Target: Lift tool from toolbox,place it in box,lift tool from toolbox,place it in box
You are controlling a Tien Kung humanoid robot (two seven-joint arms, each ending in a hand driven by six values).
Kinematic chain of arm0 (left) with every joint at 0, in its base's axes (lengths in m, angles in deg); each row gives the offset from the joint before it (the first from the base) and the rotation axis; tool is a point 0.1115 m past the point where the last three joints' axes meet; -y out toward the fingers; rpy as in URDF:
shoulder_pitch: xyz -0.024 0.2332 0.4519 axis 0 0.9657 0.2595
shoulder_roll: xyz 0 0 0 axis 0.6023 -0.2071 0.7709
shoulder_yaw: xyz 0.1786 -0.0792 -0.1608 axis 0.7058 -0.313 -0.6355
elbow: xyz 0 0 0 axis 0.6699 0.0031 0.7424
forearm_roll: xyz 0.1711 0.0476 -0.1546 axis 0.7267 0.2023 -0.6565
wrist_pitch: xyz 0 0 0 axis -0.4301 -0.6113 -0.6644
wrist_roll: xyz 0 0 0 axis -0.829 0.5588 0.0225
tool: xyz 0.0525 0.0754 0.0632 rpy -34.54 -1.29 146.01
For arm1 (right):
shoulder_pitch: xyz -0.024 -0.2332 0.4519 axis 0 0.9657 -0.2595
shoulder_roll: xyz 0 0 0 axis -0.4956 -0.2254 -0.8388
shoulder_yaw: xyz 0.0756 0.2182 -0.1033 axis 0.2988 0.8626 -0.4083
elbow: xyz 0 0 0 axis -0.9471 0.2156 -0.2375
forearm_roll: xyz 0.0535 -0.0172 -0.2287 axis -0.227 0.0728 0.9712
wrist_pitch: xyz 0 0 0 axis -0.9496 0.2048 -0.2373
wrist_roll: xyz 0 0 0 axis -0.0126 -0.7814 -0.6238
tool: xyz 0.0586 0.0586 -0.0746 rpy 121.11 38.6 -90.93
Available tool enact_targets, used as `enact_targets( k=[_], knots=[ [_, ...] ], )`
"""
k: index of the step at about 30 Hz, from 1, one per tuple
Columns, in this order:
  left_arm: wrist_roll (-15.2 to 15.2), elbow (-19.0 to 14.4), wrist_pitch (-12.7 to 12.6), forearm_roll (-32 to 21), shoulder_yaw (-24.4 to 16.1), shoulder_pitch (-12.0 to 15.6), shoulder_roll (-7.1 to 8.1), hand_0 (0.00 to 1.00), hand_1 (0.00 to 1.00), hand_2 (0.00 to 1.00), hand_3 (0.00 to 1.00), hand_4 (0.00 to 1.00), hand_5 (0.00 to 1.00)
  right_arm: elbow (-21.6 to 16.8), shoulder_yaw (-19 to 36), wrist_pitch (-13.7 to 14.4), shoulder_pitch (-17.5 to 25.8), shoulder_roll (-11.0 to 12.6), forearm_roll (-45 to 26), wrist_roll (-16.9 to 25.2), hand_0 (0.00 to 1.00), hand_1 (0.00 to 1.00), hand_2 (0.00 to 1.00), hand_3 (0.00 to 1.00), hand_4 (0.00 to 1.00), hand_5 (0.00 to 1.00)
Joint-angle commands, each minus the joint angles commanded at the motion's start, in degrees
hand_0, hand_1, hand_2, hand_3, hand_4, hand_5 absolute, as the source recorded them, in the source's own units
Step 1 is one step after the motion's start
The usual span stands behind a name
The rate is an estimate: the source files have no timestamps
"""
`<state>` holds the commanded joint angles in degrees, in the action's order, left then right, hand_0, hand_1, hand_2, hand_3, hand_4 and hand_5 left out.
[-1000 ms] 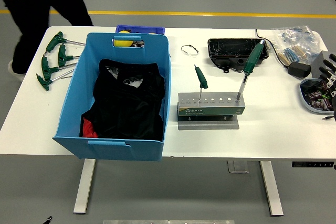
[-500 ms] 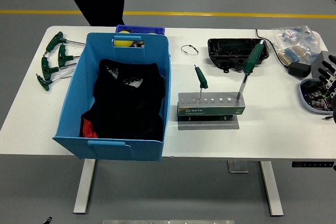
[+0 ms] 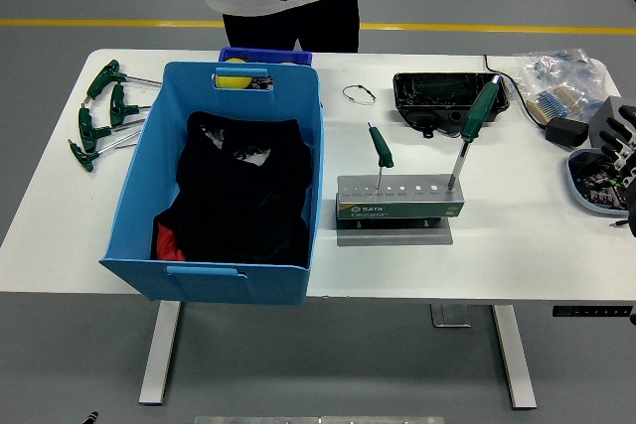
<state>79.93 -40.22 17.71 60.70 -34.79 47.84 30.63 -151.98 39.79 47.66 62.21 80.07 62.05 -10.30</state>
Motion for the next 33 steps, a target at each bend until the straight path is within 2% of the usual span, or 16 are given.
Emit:
enact_targets(
  k=[27, 33],
  knots=[
    [0.0, 0.0, 0.1, -1.0, 0.7, 0.2, 0.0, 0.833, 0.865, 0.908, 0.81, 0.765, 0.631, 0.4, 1.5, 0.2, 0.0, -0.1, 0.4, 0.0, 0.935, 0.872, 0.892, 0.908, 0.998, 0.962],
    [-0.1, 0.0, 0.1, -1.3, 0.8, 0.2, -0.06, 0.833, 0.864, 0.908, 0.81, 0.765, 0.631, 0.0, 1.6, 0.9, -1.1, 0.2, 3.2, 0.1, 0.935, 0.871, 0.892, 0.908, 0.998, 0.963]
  ],
)
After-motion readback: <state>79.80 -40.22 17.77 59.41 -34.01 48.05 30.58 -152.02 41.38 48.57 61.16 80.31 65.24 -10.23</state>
